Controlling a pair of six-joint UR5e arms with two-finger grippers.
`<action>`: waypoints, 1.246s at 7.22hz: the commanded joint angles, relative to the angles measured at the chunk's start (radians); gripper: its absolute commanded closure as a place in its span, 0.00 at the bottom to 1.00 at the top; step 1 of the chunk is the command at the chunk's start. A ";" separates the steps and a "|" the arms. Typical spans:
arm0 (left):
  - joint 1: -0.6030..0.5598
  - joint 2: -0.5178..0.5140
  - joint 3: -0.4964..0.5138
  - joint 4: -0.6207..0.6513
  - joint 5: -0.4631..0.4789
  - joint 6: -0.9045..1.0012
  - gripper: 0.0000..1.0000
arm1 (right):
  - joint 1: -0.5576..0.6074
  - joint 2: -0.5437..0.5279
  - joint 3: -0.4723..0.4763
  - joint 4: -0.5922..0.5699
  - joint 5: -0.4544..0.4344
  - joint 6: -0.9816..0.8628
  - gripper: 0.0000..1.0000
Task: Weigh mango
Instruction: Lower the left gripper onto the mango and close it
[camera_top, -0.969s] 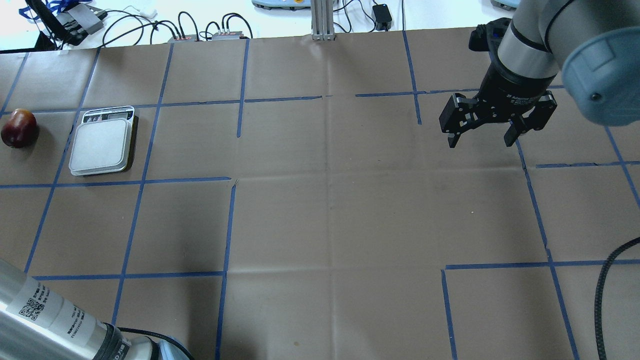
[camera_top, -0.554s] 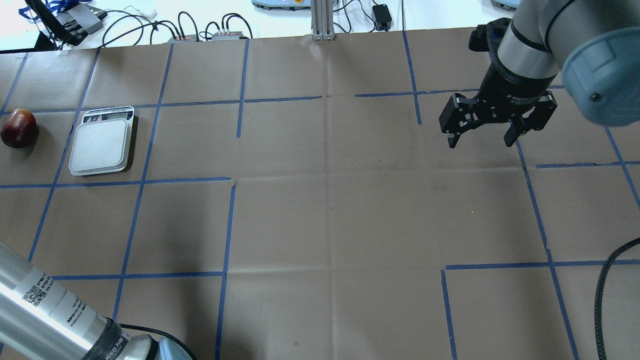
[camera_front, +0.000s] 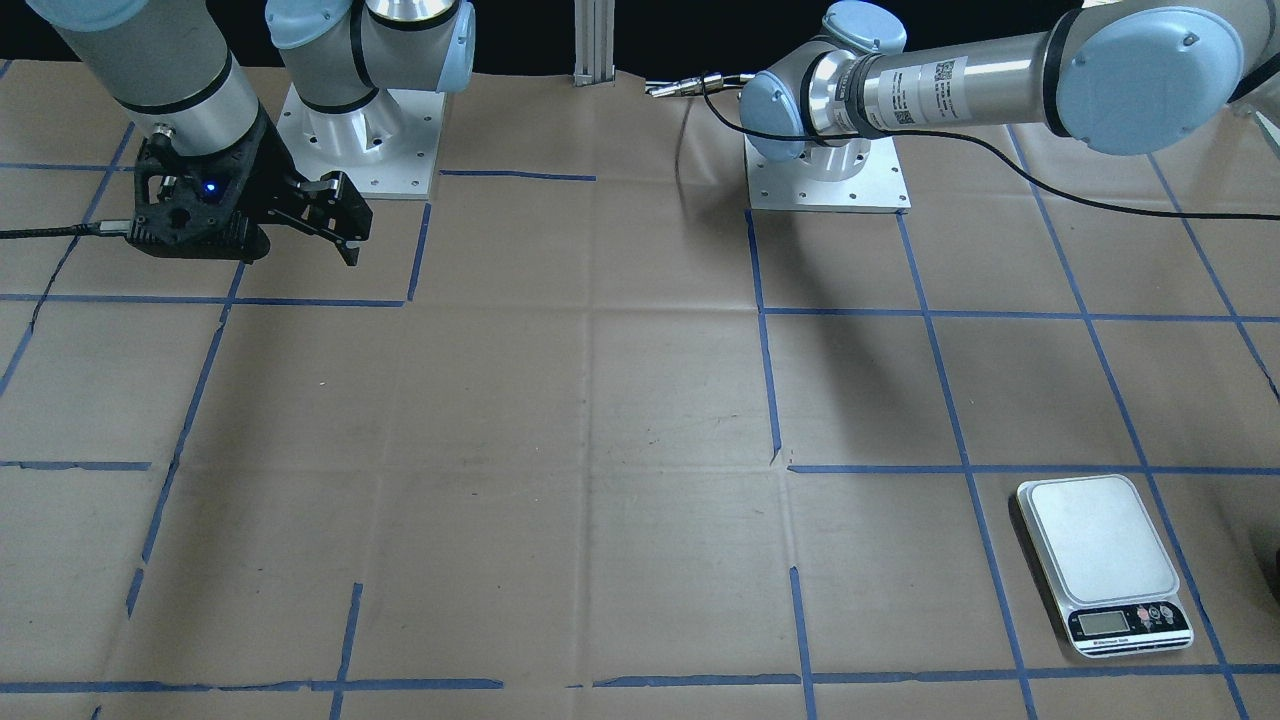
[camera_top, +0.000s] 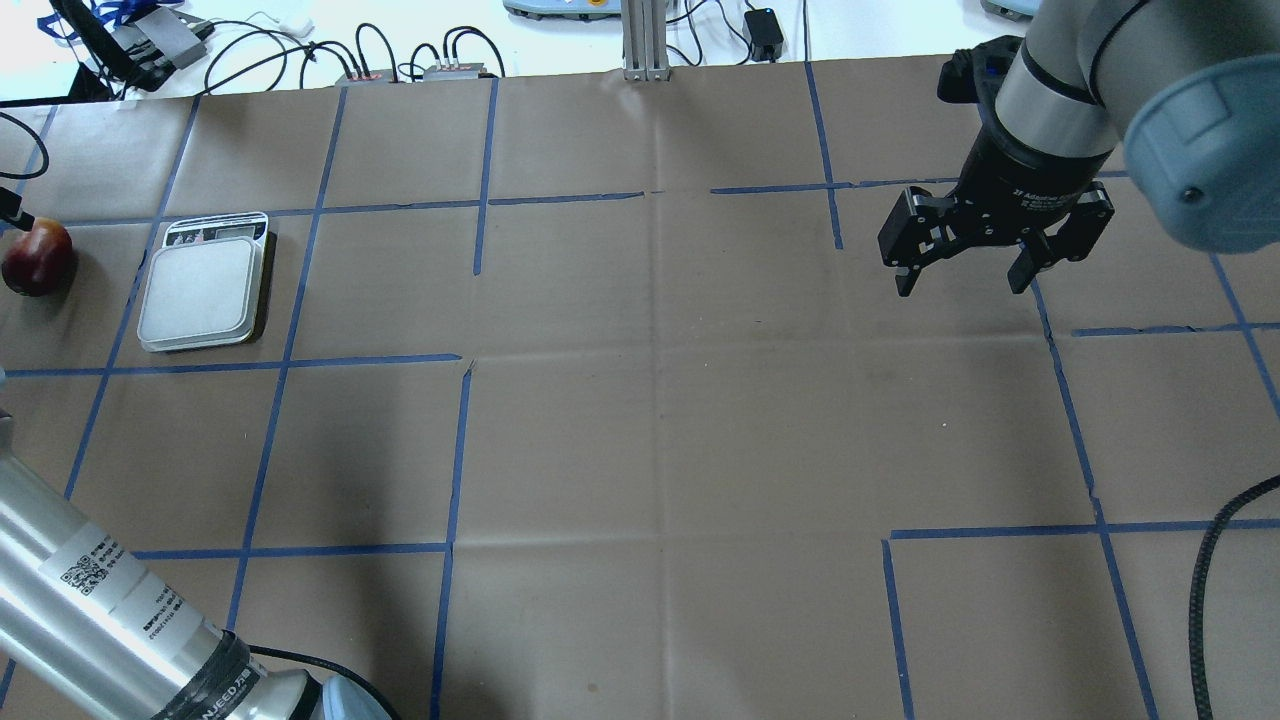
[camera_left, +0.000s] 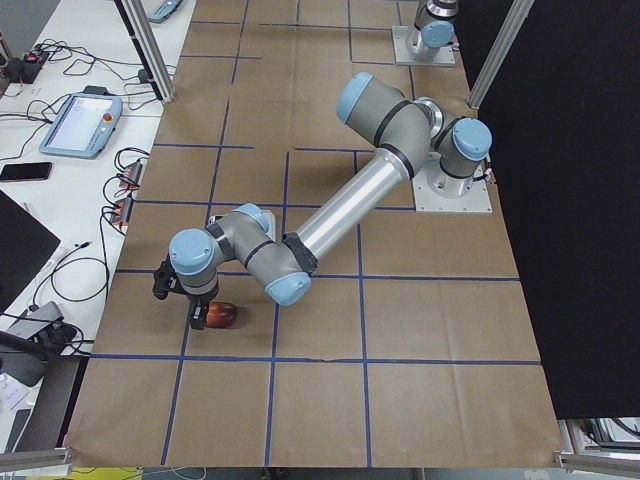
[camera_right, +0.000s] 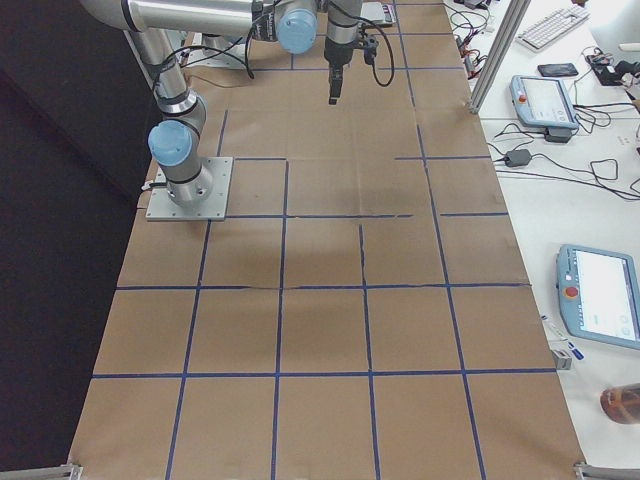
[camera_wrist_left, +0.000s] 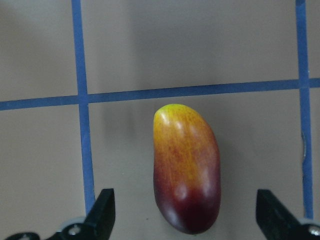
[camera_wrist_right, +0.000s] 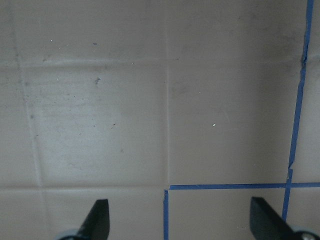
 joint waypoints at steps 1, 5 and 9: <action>-0.004 -0.053 -0.001 0.025 -0.017 -0.008 0.01 | 0.000 0.000 0.000 0.000 0.000 0.000 0.00; -0.001 -0.081 0.000 0.025 -0.014 -0.009 0.12 | 0.000 0.000 0.000 0.000 0.000 0.000 0.00; -0.001 -0.045 0.005 0.023 -0.008 -0.009 0.45 | 0.000 0.000 0.000 0.000 0.000 0.000 0.00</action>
